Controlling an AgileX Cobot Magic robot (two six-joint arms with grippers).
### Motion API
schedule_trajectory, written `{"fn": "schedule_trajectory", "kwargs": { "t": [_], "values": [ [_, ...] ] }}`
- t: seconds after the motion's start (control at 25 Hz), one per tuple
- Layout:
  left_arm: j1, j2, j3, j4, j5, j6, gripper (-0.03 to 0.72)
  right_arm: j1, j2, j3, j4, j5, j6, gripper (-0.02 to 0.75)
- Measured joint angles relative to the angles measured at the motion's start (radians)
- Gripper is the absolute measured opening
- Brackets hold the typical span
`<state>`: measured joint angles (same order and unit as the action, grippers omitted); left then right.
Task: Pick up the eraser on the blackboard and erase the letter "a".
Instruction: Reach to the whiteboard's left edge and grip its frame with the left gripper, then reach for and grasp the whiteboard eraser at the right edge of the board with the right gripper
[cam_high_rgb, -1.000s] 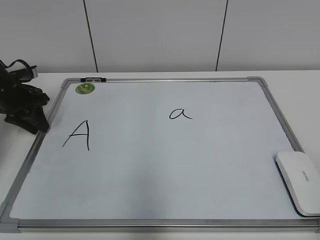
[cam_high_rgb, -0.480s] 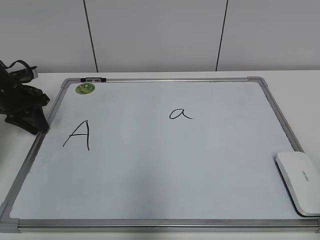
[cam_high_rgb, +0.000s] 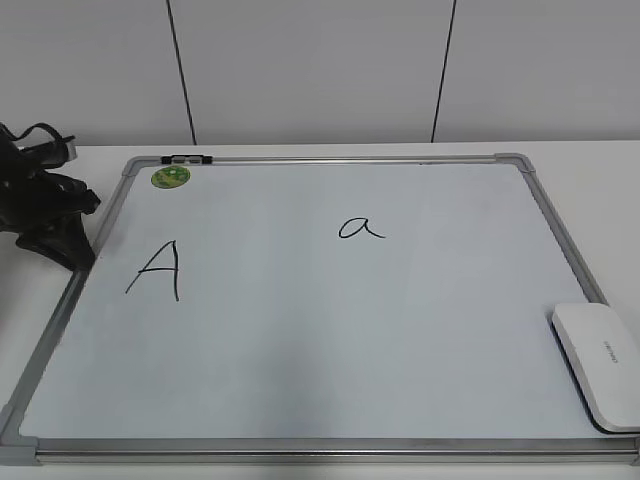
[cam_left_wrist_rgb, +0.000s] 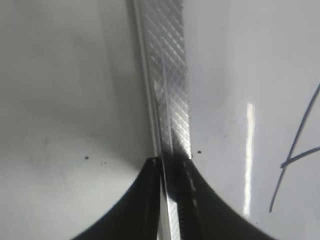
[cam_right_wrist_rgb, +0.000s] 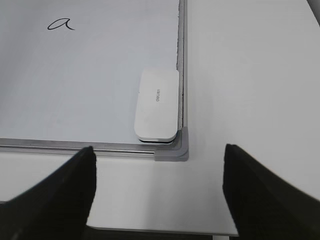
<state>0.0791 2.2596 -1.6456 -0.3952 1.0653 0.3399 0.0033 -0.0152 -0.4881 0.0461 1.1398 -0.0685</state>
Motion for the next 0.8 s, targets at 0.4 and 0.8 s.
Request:
{"fn": "schedule_trajectory", "kwargs": {
  "t": [0.4,0.8],
  "values": [
    [0.004,0.002,0.0,-0.008,0.003,0.0,0.043,0.0,0.0,0.0,0.0,0.0,0.0,0.587],
    [0.004,0.002,0.0,-0.008,0.004,0.0,0.043,0.0,0.079,-0.065,0.041,-0.037,0.002,0.587]
  ]
}}
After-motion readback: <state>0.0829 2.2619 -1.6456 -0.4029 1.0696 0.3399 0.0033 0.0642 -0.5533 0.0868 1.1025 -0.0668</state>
